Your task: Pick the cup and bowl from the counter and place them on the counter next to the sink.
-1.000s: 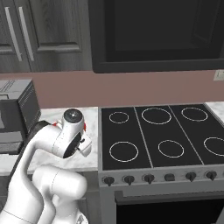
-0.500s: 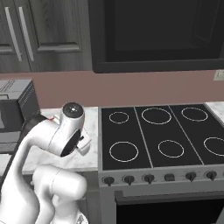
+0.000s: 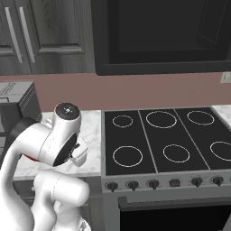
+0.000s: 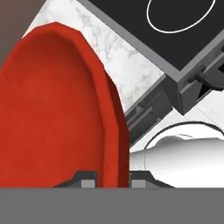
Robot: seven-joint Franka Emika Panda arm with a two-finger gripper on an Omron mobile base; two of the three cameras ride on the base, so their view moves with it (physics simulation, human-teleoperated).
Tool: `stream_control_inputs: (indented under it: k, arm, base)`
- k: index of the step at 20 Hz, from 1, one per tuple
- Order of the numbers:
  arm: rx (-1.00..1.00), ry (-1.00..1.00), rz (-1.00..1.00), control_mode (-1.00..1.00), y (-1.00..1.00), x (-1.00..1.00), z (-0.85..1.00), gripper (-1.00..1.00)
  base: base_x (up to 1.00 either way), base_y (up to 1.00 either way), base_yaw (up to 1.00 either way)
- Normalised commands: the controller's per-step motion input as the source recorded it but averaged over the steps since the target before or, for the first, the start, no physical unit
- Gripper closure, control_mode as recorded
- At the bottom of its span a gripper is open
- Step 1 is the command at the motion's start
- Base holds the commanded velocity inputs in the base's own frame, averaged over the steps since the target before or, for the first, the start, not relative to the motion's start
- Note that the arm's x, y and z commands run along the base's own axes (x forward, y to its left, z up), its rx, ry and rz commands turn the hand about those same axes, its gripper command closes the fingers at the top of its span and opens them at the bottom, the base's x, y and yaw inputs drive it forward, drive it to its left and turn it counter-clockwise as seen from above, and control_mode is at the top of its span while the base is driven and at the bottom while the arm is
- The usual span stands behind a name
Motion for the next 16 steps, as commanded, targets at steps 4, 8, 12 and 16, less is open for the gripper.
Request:
stream_control_inputs:
  k: [4,8,12,16]
  arm:
    - [0.1,0.0,0.03,-1.0,0.0,-0.48,0.0,1.0]
    - [0.09,0.0,0.05,-1.0,0.04,-0.15,0.02,1.0]
    - [0.0,0.0,0.04,-1.0,0.1,0.0,0.15,1.0]
    - [0.0,0.0,0.01,-1.0,0.07,0.0,0.02,1.0]
  base:
    - [0.0,0.0,0.0]
    - [0.0,0.0,0.0]
    - [0.0,0.0,0.0]
    - [0.0,0.0,0.0]
